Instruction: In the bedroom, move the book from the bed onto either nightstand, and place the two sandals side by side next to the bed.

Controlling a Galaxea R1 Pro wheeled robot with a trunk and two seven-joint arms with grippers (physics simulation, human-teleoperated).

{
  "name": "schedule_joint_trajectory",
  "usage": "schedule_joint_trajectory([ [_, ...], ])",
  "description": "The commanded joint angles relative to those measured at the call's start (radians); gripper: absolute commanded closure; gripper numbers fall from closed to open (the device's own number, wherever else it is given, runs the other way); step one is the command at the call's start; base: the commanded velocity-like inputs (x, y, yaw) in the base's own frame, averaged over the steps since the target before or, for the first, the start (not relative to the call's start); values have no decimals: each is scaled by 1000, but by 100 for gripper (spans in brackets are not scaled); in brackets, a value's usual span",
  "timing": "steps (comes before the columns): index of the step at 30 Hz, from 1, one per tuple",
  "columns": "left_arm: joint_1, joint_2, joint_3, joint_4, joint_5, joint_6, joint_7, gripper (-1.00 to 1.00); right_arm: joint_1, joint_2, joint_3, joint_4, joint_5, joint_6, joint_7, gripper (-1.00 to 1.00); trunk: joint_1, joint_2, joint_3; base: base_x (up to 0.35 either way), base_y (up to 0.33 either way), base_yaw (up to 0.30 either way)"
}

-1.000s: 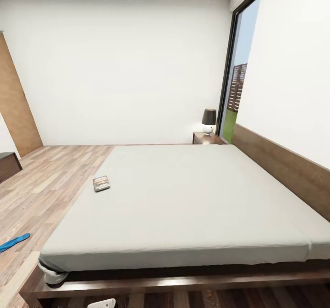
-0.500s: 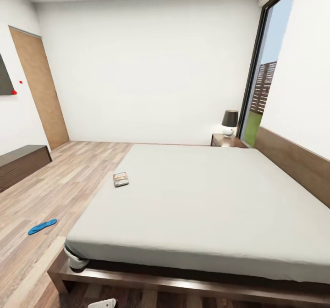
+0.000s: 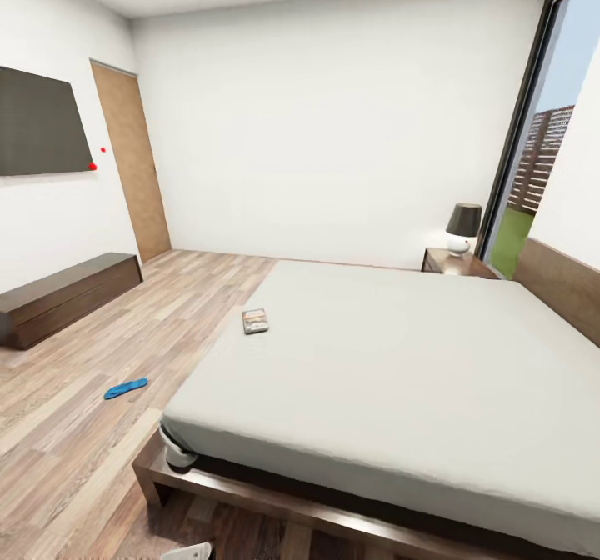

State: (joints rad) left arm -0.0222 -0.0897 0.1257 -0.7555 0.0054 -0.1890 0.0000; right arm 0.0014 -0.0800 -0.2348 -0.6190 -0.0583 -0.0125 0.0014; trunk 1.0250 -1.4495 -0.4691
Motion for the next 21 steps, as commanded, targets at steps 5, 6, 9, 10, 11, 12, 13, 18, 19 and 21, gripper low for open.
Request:
schedule_joint_trajectory([
  [5,-1,-1,2,1,0,-3,0,-100,0,0,0,-1,-6,-1,0,-100,0,0,-1,0,0,293],
  [6,-1,-1,2,1,0,-3,0,-100,0,0,0,-1,-6,-1,0,-100,0,0,-1,0,0,293],
  [9,-1,-1,2,1,0,-3,0,-100,0,0,0,-1,-6,-1,0,-100,0,0,-1,0,0,293],
  [10,-1,-1,2,1,0,-3,0,-100,0,0,0,-1,-6,-1,0,-100,0,0,-1,0,0,294],
  [11,-1,-1,2,1,0,-3,0,-100,0,0,0,-1,-6,-1,0,-100,0,0,-1,0,0,294],
  [12,-1,-1,2,1,0,-3,0,-100,0,0,0,-1,-6,-1,-1,-100,0,0,-1,0,0,294],
  [13,-1,-1,1,1,0,-3,0,-100,0,0,0,-1,-6,-1,0,-100,0,0,-1,0,0,294],
  [18,-1,-1,1,2,0,-3,0,-100,0,0,0,0,-6,-1,-1,-100,0,0,-1,0,0,294],
  [19,-1,-1,1,2,0,-3,0,-100,0,0,0,0,-6,-1,-2,-100,0,0,-1,0,0,294],
  [21,-1,-1,0,2,0,-3,0,-100,0,0,0,0,-6,-1,-2,-100,0,0,-1,0,0,294],
])
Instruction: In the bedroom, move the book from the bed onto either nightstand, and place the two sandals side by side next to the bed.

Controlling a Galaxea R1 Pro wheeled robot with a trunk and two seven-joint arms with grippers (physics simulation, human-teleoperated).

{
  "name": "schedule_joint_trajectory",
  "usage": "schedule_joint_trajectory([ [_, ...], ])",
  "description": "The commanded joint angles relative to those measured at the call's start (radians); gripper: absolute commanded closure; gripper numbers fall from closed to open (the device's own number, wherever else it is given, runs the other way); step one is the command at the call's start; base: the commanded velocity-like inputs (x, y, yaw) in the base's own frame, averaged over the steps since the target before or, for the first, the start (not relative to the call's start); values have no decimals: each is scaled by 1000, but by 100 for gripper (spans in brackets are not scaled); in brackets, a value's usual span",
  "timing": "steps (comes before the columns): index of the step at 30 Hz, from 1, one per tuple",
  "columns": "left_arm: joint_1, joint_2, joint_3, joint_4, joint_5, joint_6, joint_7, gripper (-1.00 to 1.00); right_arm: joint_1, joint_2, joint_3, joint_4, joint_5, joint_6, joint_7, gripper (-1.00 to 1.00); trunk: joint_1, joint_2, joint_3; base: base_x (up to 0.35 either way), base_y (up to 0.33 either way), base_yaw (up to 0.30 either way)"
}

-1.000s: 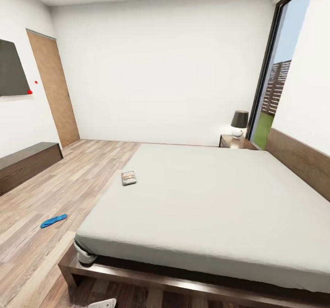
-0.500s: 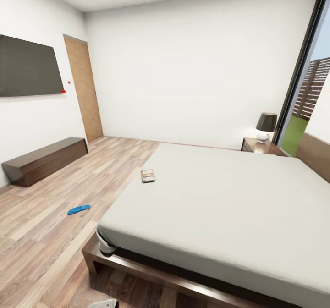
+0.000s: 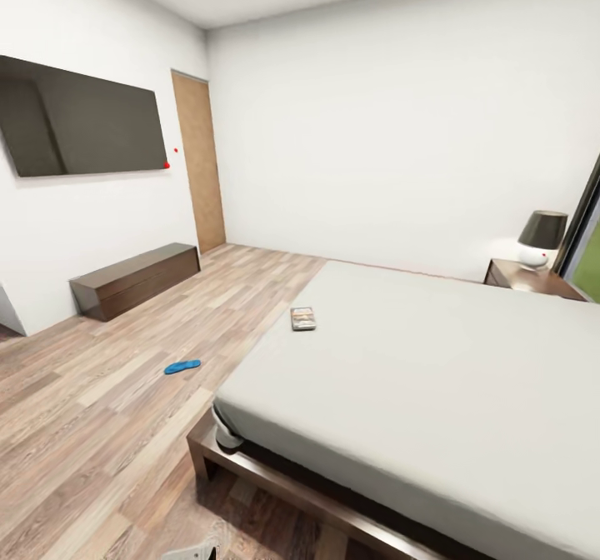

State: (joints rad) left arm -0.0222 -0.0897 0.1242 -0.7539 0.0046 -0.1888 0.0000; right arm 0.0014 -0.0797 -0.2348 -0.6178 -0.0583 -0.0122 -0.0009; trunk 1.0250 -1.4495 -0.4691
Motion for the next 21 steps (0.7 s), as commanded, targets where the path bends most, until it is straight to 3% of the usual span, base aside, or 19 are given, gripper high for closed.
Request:
schedule_joint_trajectory([
  [1,-1,-1,2,1,0,-3,0,-100,0,0,0,-1,-6,-1,0,-100,0,-1,-1,0,0,294],
  [21,-1,-1,2,2,0,-3,0,-100,0,0,-1,0,-6,-2,-2,-100,0,-1,-1,0,0,294],
])
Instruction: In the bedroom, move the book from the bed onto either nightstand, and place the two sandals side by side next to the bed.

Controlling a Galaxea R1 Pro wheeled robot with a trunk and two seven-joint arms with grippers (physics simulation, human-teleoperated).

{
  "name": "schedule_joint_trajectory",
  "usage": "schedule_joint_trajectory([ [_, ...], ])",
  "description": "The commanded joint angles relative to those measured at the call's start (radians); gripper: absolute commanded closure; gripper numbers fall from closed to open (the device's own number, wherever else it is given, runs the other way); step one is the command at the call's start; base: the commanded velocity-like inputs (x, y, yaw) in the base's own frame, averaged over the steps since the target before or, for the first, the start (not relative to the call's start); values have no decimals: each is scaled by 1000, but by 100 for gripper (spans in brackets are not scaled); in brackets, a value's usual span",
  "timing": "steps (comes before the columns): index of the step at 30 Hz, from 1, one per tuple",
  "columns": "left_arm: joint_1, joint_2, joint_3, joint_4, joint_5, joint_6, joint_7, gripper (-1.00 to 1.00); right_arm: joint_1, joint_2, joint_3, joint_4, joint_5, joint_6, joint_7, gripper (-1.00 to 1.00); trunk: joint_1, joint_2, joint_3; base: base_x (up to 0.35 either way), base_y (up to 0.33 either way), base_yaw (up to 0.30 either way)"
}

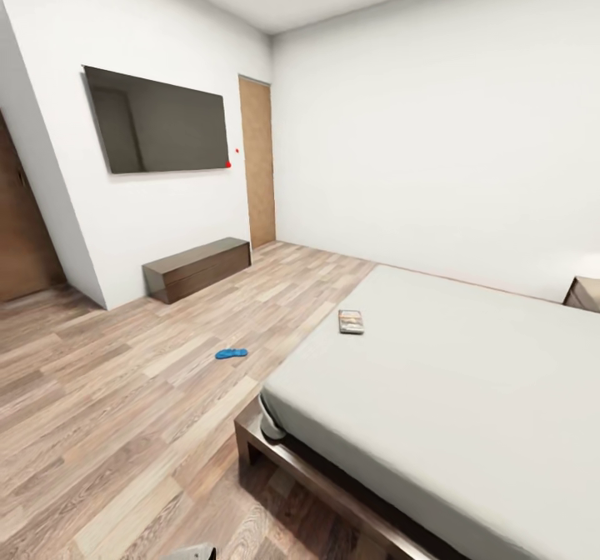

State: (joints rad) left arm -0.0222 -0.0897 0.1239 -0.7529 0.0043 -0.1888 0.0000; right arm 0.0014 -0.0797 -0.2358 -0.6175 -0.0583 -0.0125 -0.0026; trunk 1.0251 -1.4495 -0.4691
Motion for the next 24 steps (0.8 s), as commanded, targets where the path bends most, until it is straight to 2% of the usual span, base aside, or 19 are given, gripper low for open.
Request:
schedule_joint_trajectory([
  [1,-1,-1,2,1,1,-3,0,-100,0,0,1,-1,-6,-1,0,-100,0,0,-1,0,0,294],
  [24,-1,-1,2,1,0,-3,0,-100,0,0,1,-1,-6,-1,0,-100,0,0,-1,0,0,294],
])
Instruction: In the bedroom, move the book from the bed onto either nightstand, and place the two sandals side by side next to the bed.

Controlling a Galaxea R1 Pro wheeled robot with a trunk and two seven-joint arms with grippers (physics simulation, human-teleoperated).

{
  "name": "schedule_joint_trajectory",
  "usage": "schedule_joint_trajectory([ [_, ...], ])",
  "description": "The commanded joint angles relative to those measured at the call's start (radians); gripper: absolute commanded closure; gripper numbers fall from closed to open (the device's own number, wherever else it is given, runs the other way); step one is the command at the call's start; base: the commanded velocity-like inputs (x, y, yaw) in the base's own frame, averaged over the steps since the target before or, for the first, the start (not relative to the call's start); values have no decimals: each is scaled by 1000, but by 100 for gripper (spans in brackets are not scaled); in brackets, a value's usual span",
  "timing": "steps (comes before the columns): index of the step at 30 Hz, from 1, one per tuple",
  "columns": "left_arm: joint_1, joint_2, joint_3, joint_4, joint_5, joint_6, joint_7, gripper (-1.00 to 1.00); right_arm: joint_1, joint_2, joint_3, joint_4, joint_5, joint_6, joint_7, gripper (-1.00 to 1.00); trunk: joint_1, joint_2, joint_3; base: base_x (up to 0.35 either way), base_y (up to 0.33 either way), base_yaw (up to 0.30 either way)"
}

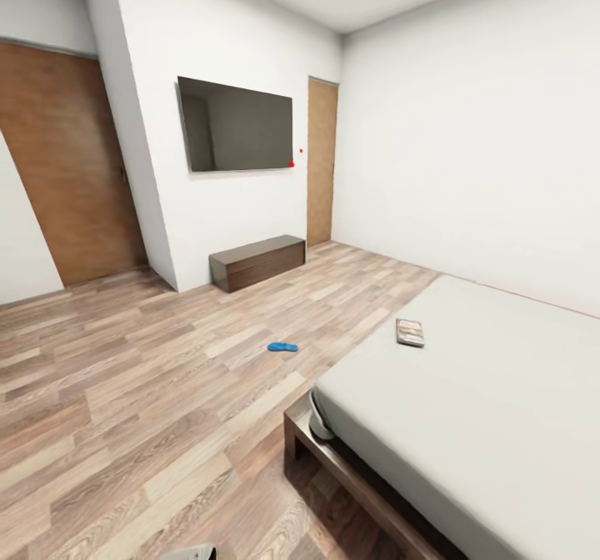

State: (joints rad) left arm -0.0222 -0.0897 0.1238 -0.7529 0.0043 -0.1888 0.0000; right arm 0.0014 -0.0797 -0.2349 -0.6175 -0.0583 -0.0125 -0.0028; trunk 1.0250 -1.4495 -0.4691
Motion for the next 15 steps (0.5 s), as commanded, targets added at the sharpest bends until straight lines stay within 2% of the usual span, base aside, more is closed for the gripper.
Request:
schedule_joint_trajectory([
  [1,-1,-1,2,1,0,-3,0,-100,0,0,0,-1,-6,-1,0,-100,0,-1,-1,0,0,294],
  [15,-1,-1,2,0,0,-3,0,-100,0,-1,0,-1,-5,-1,-1,-100,0,-1,-1,0,0,294],
])
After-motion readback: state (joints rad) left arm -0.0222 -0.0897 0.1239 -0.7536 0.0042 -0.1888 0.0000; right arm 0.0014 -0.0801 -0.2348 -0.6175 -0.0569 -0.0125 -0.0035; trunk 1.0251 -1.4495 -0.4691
